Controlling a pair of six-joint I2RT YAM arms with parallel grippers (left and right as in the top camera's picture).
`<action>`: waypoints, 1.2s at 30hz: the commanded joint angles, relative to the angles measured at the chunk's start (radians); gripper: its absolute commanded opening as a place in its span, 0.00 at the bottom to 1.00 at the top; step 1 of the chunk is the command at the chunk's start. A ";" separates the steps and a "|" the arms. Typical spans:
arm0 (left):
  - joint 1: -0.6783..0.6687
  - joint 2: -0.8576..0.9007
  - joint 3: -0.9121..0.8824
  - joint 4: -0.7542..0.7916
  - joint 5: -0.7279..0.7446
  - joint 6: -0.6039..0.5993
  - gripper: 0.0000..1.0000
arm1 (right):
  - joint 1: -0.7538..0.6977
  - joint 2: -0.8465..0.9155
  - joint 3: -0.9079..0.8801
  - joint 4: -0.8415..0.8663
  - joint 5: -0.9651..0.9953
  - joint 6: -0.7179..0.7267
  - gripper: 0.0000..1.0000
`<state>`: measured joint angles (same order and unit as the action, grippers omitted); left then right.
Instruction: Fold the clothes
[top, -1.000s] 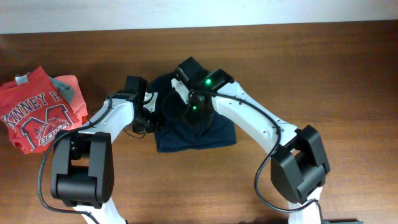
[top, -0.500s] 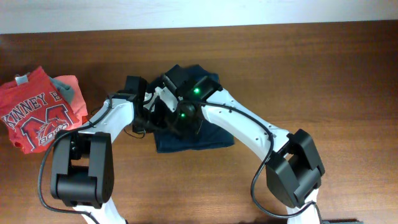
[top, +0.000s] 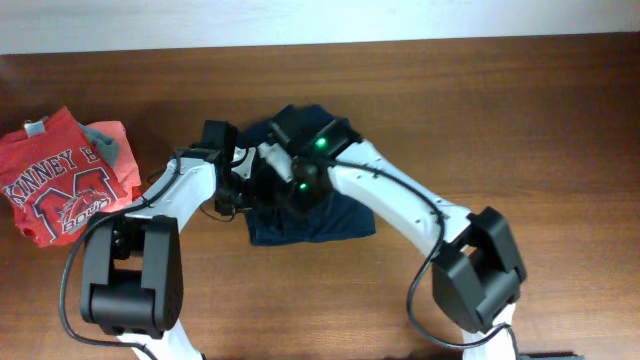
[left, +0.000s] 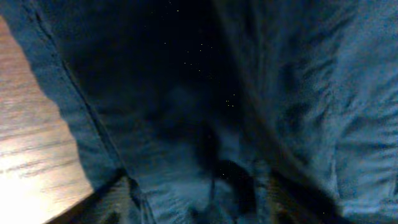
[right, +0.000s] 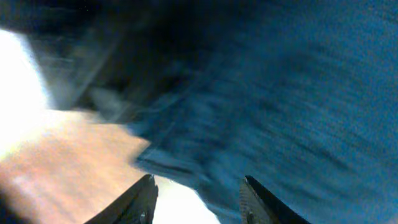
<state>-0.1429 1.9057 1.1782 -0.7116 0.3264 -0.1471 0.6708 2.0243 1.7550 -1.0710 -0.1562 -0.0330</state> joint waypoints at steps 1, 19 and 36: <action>0.031 -0.031 0.019 -0.061 -0.043 0.006 0.81 | -0.101 -0.079 0.020 -0.044 0.098 0.036 0.48; -0.001 -0.012 0.062 0.020 -0.009 0.005 0.99 | -0.252 -0.069 0.012 -0.129 0.082 0.049 0.48; -0.001 0.145 0.063 0.140 0.138 0.006 0.00 | -0.254 -0.069 0.012 -0.153 0.092 0.049 0.48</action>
<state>-0.1383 2.0209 1.2621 -0.5709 0.4248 -0.1478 0.4149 1.9739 1.7576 -1.2156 -0.0822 0.0048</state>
